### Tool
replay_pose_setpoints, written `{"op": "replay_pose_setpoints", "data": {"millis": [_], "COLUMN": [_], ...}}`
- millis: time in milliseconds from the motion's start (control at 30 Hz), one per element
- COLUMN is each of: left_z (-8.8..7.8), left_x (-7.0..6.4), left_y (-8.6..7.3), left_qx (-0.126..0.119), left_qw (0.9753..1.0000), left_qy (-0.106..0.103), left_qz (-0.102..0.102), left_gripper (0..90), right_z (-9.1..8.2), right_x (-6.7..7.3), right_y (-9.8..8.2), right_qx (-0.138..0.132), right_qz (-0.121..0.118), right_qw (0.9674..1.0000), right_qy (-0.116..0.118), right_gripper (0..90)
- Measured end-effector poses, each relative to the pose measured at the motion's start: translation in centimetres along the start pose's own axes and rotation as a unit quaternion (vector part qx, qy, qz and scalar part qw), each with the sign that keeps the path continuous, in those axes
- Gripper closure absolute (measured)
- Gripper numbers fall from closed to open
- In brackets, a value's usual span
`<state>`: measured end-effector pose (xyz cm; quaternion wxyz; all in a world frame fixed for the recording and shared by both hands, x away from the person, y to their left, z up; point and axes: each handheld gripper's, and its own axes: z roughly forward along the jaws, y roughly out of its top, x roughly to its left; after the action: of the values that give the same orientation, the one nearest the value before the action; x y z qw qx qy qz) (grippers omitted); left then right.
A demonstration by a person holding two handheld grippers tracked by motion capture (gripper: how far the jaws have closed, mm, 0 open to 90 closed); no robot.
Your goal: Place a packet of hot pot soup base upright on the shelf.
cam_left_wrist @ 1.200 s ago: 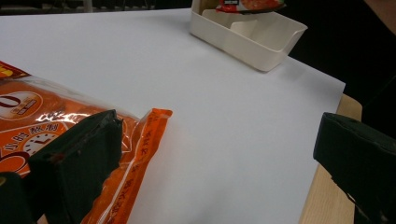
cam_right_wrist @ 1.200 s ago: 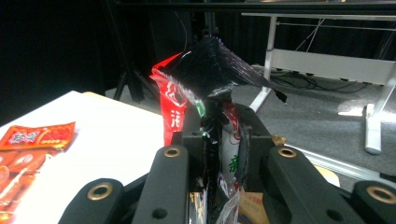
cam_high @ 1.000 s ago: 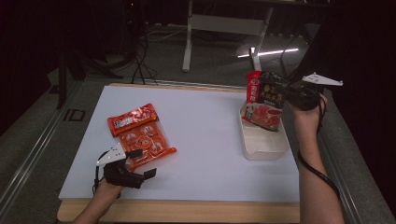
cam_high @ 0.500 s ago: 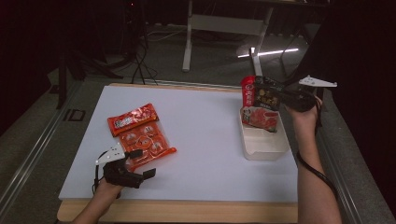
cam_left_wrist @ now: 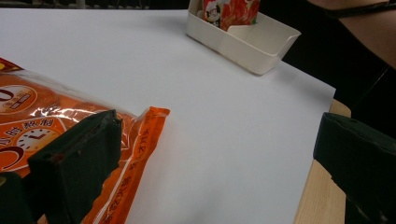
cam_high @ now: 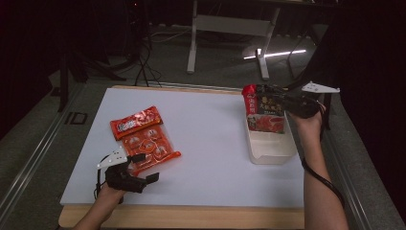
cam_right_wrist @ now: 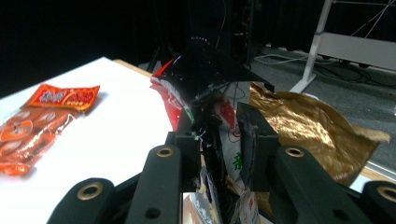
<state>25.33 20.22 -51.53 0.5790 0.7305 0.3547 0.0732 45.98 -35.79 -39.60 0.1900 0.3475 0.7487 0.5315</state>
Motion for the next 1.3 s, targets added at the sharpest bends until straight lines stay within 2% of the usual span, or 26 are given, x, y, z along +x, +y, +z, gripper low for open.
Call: {"op": "replay_pose_setpoints", "data": {"millis": [200, 300, 467, 567, 633, 800, 900, 1000, 1067, 1133, 1233, 1300], "left_z": [0.1, 0.1, 0.1, 0.2, 0.2, 0.2, 0.2, 0.2, 0.2, 0.3, 0.3, 0.2], "left_x": [0.1, 0.1, 0.1, 0.1, 0.1, 0.1, 0.1, 0.0, 0.0, -0.1, -0.1, -0.1], "left_y": [0.0, -0.1, -0.1, -0.1, -0.1, -0.1, -0.1, 0.0, 0.0, 0.0, 0.0, 0.0], "left_qx": [0.002, 0.003, 0.003, 0.004, 0.005, 0.005, 0.003, 0.006, 0.008, 0.007, 0.007, 0.007], "left_qw": [1.0, 1.0, 1.0, 1.0, 1.0, 1.0, 0.9999, 0.9998, 0.9996, 0.9994, 0.999, 0.999], "left_qy": [0.002, 0.003, 0.004, 0.004, 0.006, 0.007, 0.008, 0.013, 0.019, 0.022, 0.029, 0.033], "left_qz": [-0.001, -0.001, -0.002, -0.001, 0.001, 0.004, 0.006, 0.014, 0.021, 0.025, 0.035, 0.031], "left_gripper": [1.2, 1.2, 1.2, 1.3, 1.2, 1.2, 1.3, 1.3, 1.3, 1.2, 1.3, 1.3], "right_z": [-0.9, -1.1, -2.1, -2.7, -3.0, -3.7, -4.4, -5.3, -5.8, -6.2, -7.0, -7.5], "right_x": [-0.7, -0.9, -1.9, -2.3, -2.2, -1.4, -0.8, 0.0, 0.8, 1.7, 3.2, 4.1], "right_y": [-0.9, -1.9, -4.2, -4.7, -4.6, -4.0, -3.4, -2.8, -2.4, -2.1, -1.6, -1.4], "right_qx": [-0.015, 0.001, -0.013, -0.009, -0.007, -0.005, -0.002, -0.015, -0.02, -0.022, -0.04, -0.055], "right_qz": [0.013, 0.017, 0.049, 0.062, 0.061, 0.047, 0.055, 0.058, 0.055, 0.044, 0.029, 0.027], "right_qw": [0.9998, 0.9997, 0.9985, 0.9977, 0.9977, 0.9975, 0.9966, 0.9959, 0.9958, 0.9953, 0.9948, 0.9952], "right_qy": [-0.005, -0.016, -0.02, -0.025, -0.029, -0.052, -0.061, -0.068, -0.071, -0.084, -0.09, -0.076], "right_gripper": [70.5, 70.2, 69.6, 66.9, 65.6, 56.8, 50.6, 45.8, 39.5, 33.7, 23.3, 16.4]}}
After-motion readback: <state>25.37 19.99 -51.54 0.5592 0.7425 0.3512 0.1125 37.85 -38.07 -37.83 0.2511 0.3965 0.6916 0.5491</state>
